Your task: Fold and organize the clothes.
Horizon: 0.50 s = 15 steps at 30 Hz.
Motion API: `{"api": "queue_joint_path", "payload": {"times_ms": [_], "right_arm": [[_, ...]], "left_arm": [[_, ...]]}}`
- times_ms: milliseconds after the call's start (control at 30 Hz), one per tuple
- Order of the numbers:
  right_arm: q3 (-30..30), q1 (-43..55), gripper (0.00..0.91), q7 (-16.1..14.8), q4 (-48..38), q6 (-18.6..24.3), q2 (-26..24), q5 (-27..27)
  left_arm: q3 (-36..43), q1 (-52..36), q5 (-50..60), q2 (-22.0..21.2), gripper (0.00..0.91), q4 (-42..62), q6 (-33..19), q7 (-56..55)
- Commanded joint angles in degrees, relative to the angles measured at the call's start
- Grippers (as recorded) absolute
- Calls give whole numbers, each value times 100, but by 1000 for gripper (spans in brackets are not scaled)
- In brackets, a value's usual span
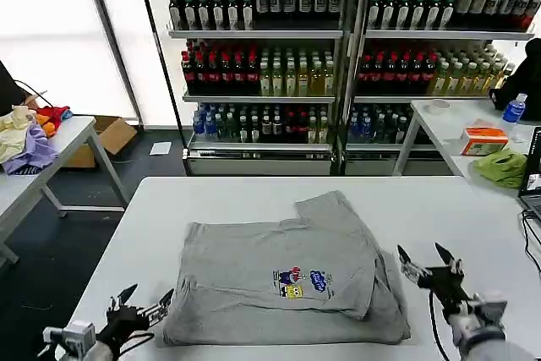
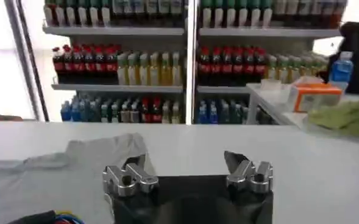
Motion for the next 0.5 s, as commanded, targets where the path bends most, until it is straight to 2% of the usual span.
{"api": "queue_joint_path", "payload": {"times_ms": [33, 133, 267, 300, 333, 500], "right_arm": [[-1326, 2773, 907, -803, -1970, -201, -371, 199], [-2031, 3414, 907, -1003, -2787, -202, -254, 62], [-2651, 4017, 907, -1046, -3447, -296, -56, -76], [-2809, 4238, 907, -1003, -3667, -283, 62, -419], [-2925, 4348, 907, -990, -3797, -322, 182, -685], [-3077, 4521, 907, -921, -4238, -494, 559, -520]], "left_arm": [[806, -2167, -281, 925, 907, 1772, -192, 525], [1214, -2705, -325, 1054, 907, 2335, -384, 606], [1558, -3204, -367, 1071, 907, 2920, -391, 657], [1630, -3314, -382, 1065, 907, 3014, -385, 653], [1716, -3483, -391, 1061, 907, 3133, -383, 650], [2076, -3906, -399, 1048, 907, 3480, -394, 637]]}}
